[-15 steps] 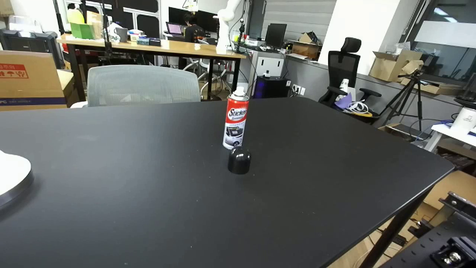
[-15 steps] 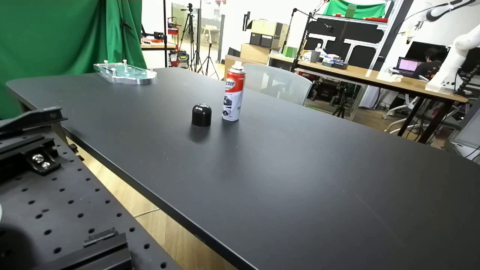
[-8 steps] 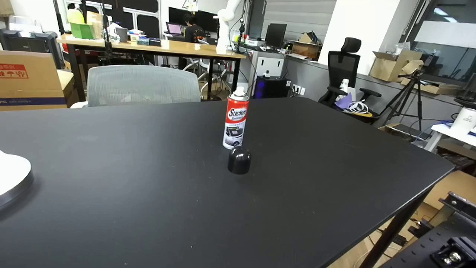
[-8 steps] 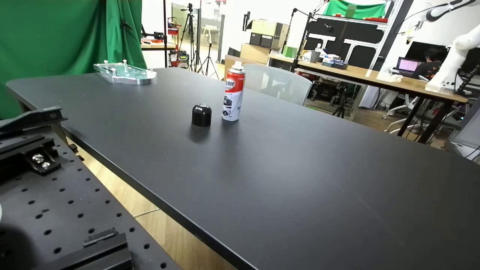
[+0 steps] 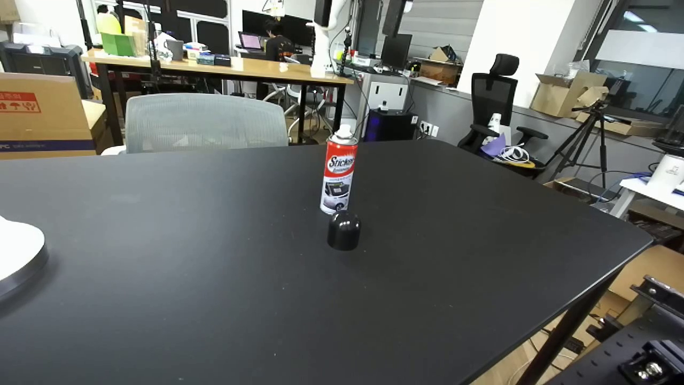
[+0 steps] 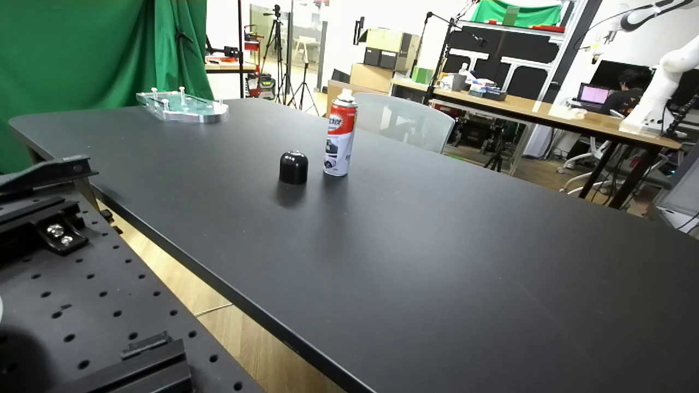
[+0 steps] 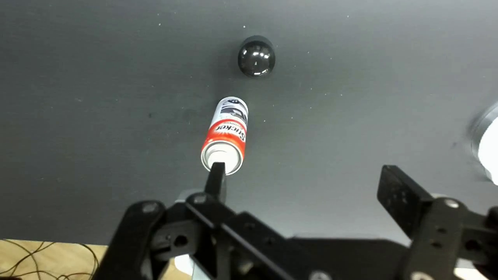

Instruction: Pick up the lid and close the bottle

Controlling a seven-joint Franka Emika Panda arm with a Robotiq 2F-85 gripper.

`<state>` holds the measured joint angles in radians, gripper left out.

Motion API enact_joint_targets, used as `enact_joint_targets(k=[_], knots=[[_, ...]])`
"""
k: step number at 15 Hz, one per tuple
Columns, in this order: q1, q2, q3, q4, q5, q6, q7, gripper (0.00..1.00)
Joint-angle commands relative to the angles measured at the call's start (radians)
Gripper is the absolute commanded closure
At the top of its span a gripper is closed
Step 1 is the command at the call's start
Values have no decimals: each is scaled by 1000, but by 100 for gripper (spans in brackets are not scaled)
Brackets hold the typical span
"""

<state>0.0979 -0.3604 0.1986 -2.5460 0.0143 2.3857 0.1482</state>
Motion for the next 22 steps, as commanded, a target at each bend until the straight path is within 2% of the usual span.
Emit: enact_joint_targets(k=[1, 3, 4, 9, 11, 19, 22], knots=[[16, 63, 6, -60, -20, 125, 5, 0], [28, 93, -13, -80, 16, 158, -14, 0], [24, 81, -5, -64, -4, 132, -1, 0], [27, 107, -11, -72, -1, 144, -17, 0], [18, 147, -15, -66, -13, 152, -24, 0], [-17, 372, -37, -30, -198, 234, 19, 0], [-5, 450, -60, -9, -210, 265, 10, 0]])
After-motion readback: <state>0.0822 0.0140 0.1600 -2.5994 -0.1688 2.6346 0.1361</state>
